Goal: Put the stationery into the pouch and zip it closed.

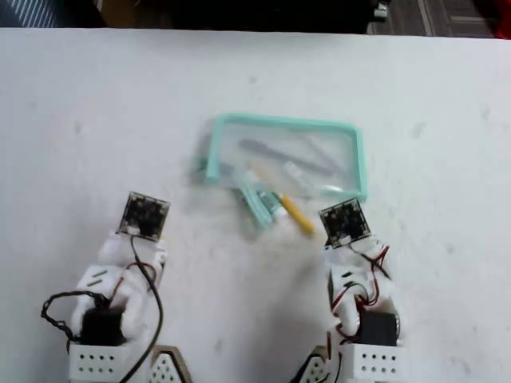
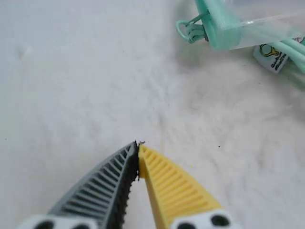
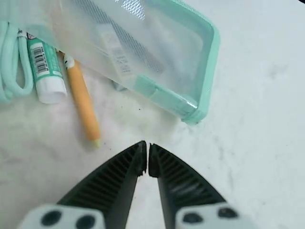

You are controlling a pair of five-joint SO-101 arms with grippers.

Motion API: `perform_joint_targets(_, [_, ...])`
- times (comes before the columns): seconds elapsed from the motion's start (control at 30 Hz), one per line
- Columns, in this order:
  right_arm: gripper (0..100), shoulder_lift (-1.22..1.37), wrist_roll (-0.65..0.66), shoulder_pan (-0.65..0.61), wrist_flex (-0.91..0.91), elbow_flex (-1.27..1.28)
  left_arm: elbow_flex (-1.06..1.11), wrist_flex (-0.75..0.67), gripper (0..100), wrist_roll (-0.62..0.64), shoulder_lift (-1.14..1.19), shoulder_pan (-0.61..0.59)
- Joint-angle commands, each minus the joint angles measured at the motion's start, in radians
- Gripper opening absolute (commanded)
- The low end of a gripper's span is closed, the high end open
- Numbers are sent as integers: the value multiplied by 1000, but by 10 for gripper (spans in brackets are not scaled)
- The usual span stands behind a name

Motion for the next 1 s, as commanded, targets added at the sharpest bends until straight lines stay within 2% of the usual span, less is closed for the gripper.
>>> perform_joint_targets(0.0, [18, -13, 15, 10, 5, 8, -52, 2, 24, -11, -12, -8])
perform_joint_targets(0.27, [19, -13, 18, 1, 41, 8, -61, -29, 27, -14, -13, 12])
perform_joint_targets(0.4, [19, -13, 18, -36, 42, 8, -190, -38, 24, -5, -13, 8])
perform_joint_targets(0.6, [19, -13, 18, 7, 38, 8, -382, -78, 26, -3, -10, 12])
perform_joint_targets(0.77, [18, -13, 18, 4, 41, 8, -359, -152, 27, -3, -8, 15])
perform_joint_targets(0.97, [18, -13, 18, 5, 36, 8, -244, -153, 27, -3, -8, 59])
